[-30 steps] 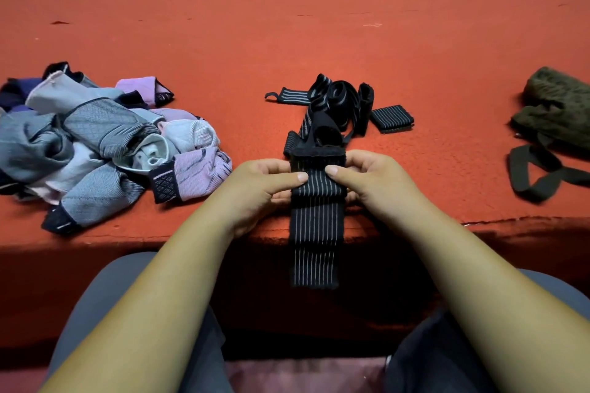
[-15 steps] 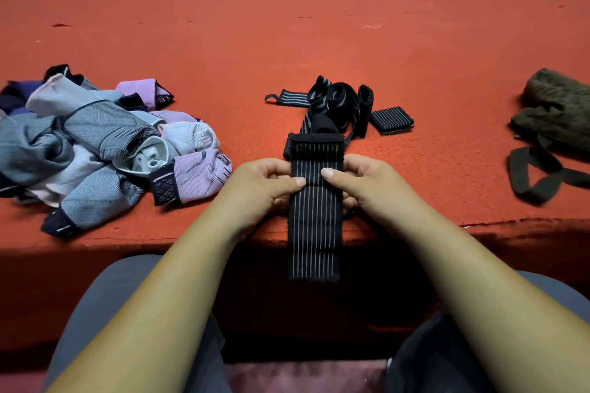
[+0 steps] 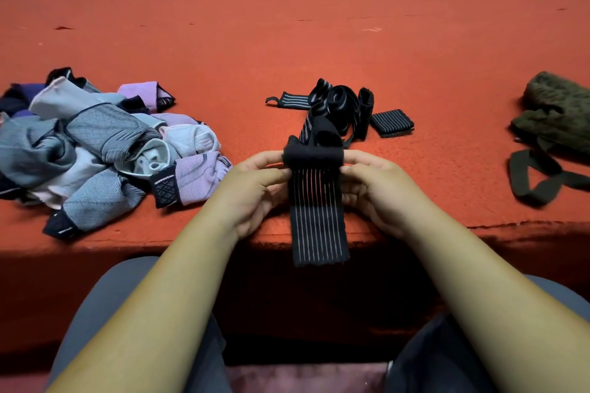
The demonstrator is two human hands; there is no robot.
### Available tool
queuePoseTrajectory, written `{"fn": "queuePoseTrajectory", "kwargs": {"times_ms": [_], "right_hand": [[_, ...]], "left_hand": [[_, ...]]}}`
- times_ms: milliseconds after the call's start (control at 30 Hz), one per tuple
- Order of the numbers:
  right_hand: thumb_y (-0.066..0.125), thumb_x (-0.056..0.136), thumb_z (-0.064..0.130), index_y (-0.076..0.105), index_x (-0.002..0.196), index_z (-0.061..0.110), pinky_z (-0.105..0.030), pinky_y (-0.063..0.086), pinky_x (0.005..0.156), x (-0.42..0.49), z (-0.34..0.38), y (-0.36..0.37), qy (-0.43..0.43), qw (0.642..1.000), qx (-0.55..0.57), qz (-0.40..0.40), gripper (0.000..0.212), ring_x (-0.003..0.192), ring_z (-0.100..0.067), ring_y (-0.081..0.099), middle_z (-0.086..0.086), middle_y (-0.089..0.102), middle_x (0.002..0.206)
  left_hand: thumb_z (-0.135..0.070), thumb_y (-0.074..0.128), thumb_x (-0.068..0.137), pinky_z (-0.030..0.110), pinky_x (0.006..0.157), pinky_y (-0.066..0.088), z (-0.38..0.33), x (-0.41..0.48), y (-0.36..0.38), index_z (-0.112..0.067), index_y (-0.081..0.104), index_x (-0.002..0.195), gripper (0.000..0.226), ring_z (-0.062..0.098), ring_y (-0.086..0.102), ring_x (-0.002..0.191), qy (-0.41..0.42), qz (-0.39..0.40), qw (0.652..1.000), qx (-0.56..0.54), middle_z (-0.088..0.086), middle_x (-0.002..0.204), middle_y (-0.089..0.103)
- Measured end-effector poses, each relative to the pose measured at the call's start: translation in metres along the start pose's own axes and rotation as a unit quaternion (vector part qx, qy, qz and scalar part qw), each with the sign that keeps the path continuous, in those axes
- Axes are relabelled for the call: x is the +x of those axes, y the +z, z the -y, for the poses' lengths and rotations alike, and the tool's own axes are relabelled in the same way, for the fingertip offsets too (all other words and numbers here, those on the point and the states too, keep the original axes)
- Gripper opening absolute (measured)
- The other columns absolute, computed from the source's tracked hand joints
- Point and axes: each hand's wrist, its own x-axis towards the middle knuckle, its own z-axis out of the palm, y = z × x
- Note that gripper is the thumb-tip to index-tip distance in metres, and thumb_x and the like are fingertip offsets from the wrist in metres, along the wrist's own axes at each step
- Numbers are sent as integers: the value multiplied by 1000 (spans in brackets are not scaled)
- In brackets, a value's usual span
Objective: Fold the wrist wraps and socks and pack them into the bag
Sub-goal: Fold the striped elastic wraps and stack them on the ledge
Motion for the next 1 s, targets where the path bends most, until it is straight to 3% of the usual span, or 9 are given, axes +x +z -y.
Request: {"fn": "queuePoseTrajectory", "kwargs": {"times_ms": [100, 233, 300, 367, 433, 500, 633, 800, 1000], "right_hand": [[42, 101, -2, 81, 108, 4, -29, 59, 74, -1, 5, -1, -4, 1000, 27, -4, 40, 82, -17, 72, -16, 79, 103], [54, 103, -2, 78, 113, 6, -29, 62, 80, -1, 4, -2, -24, 1000, -9, 3, 28, 93, -19, 75, -16, 80, 109], [59, 101, -4, 78, 117, 11, -34, 64, 86, -1, 2, -3, -34, 999, -24, -4, 29, 98, -25, 74, -14, 80, 112], [62, 102, 0, 75, 127, 19, -43, 63, 90, -1, 1, -4, -37, 998, -46, -2, 34, 100, -32, 74, -11, 78, 112], [64, 104, 11, 71, 130, 21, -43, 59, 81, -3, 1, -4, -16, 995, -93, 11, 28, 87, -30, 71, -9, 76, 103], [63, 107, 22, 74, 115, 11, -38, 55, 67, -5, 1, -3, 1, 990, -142, 16, 17, 71, -21, 65, -6, 71, 84], [62, 108, 25, 74, 93, 9, -36, 53, 56, -7, 1, -3, -45, 976, -211, -16, 25, 57, -21, 58, -4, 62, 66], [57, 111, 26, 75, 110, 13, -33, 55, 52, -9, 4, -1, -43, 982, -180, -22, 22, 54, -16, 60, 0, 64, 68], [57, 110, 18, 73, 124, 24, -29, 56, 57, -9, 6, 2, -3, 996, -83, 8, 22, 60, -13, 61, -2, 71, 81]], "left_hand": [[2, 56, 102, 26, 73, 62, -4, -3, 4, 2, 71, 118, 22, 20, 70, 91, -3, -17, 1000, -1, 14, 102, 77], [-20, 62, 105, 28, 81, 62, -3, -7, 8, -3, 73, 115, 22, 19, 77, 89, -8, 28, 998, 50, 11, 104, 80], [-16, 68, 101, 31, 90, 61, 2, -7, 7, -4, 74, 116, 19, 18, 76, 96, 15, 45, 992, 114, 11, 110, 80], [-5, 69, 98, 31, 87, 61, 5, -5, 5, -2, 73, 116, 19, 18, 76, 97, 40, 34, 992, 116, 12, 109, 80], [-2, 68, 99, 28, 80, 61, 4, -5, 8, 1, 71, 121, 23, 18, 75, 95, 52, 17, 995, 82, 13, 109, 79], [-4, 67, 99, 28, 77, 61, 2, -4, 10, 0, 70, 124, 25, 19, 74, 92, 61, -2, 996, 71, 13, 109, 79], [-20, 69, 102, 44, 89, 62, 1, -7, 10, -10, 71, 124, 25, 22, 74, 92, 26, 16, 995, 90, 12, 115, 78], [-11, 69, 100, 26, 60, 57, 2, -8, 9, -8, 67, 126, 26, 11, 71, 74, 15, 29, 991, 132, 2, 104, 79], [-8, 69, 100, 31, 74, 62, 4, 0, 5, -6, 69, 124, 24, 13, 68, 75, 32, 6, 994, 102, 11, 102, 74]]}}
